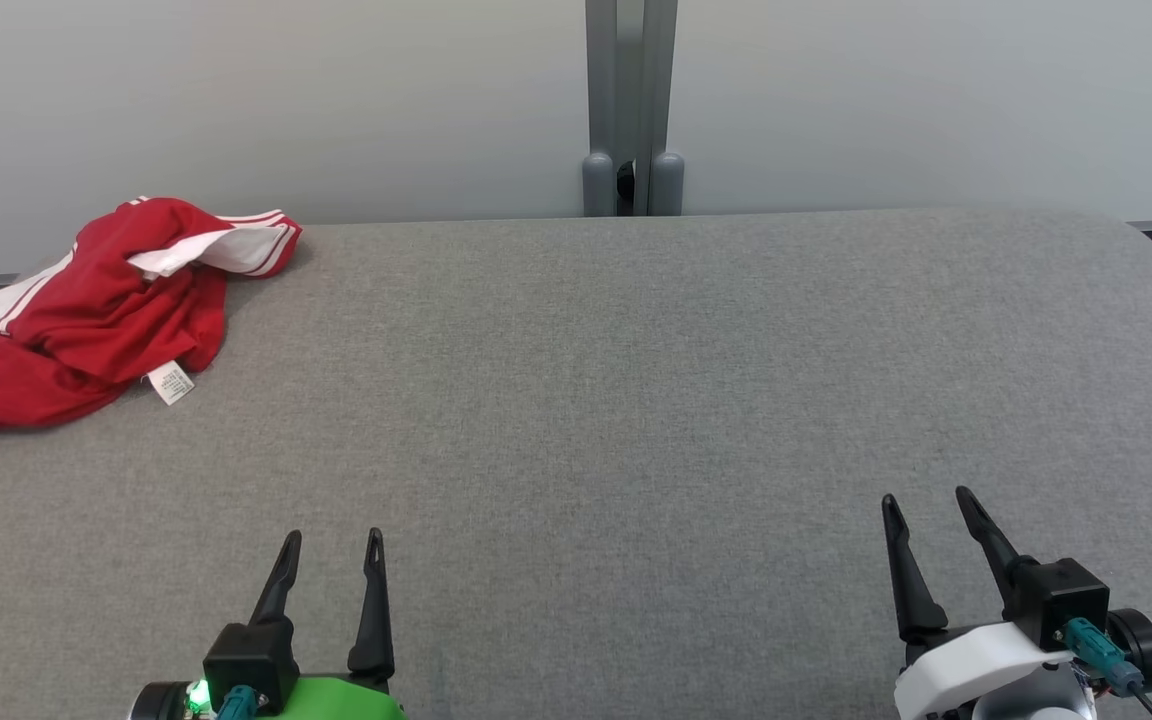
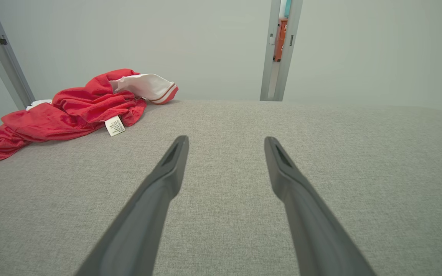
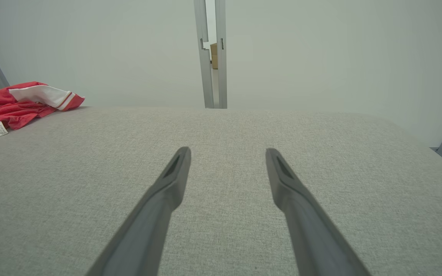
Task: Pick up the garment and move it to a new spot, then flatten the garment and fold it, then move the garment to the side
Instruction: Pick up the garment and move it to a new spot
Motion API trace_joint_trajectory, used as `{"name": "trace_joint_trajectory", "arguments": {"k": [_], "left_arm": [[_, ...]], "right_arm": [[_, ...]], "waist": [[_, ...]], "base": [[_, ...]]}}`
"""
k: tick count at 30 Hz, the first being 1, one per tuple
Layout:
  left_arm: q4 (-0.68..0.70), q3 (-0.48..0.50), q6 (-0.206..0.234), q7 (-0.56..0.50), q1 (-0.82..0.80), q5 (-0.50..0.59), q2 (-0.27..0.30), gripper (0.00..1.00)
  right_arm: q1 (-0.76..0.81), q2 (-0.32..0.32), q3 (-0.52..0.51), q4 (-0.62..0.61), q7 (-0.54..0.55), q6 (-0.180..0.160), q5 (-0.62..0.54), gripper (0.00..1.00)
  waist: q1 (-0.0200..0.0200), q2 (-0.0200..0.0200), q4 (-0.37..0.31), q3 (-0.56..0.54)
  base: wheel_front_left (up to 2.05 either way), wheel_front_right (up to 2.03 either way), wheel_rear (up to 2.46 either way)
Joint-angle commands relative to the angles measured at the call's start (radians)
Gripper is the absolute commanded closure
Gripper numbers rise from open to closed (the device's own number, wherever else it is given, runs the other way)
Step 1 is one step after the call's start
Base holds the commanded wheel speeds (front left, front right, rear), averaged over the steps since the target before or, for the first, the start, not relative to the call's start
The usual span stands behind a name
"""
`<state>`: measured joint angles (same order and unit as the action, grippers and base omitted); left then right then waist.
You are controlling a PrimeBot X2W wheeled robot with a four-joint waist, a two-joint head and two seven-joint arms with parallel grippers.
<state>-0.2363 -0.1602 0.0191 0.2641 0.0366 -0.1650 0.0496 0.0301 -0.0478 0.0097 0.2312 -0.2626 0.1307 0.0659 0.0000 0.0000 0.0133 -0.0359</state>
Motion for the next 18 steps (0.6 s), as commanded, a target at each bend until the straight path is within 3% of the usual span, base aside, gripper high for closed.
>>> {"name": "trace_joint_trajectory", "arguments": {"k": [1, 8, 18], "left_arm": [[-0.003, 0.002, 0.005, 0.001, 0.015, 0.0, 0.002, 0.0], [0.001, -0.006, -0.002, 0.001, 0.0, 0.005, 0.002, 0.0], [0.017, 0.025, -0.006, 0.001, -0.011, 0.025, 0.011, 0.0]], "right_arm": [[0.01, -0.005, -0.002, 0.002, -0.004, 0.0, -0.001, 0.0], [0.025, -0.004, -0.016, -0.025, -0.003, 0.0, -0.001, 0.0], [0.008, -0.004, -0.013, -0.045, -0.003, 0.0, 0.017, 0.0]], "waist": [[0.0, 0.0, 0.001, -0.001], [0.0, 0.0, 0.05, -0.005], [0.0, 0.0, 0.256, -0.001]], "base": [[0.0, 0.0, 0.0], [0.0, 0.0, 0.0], [0.0, 0.0, 0.0]]}}
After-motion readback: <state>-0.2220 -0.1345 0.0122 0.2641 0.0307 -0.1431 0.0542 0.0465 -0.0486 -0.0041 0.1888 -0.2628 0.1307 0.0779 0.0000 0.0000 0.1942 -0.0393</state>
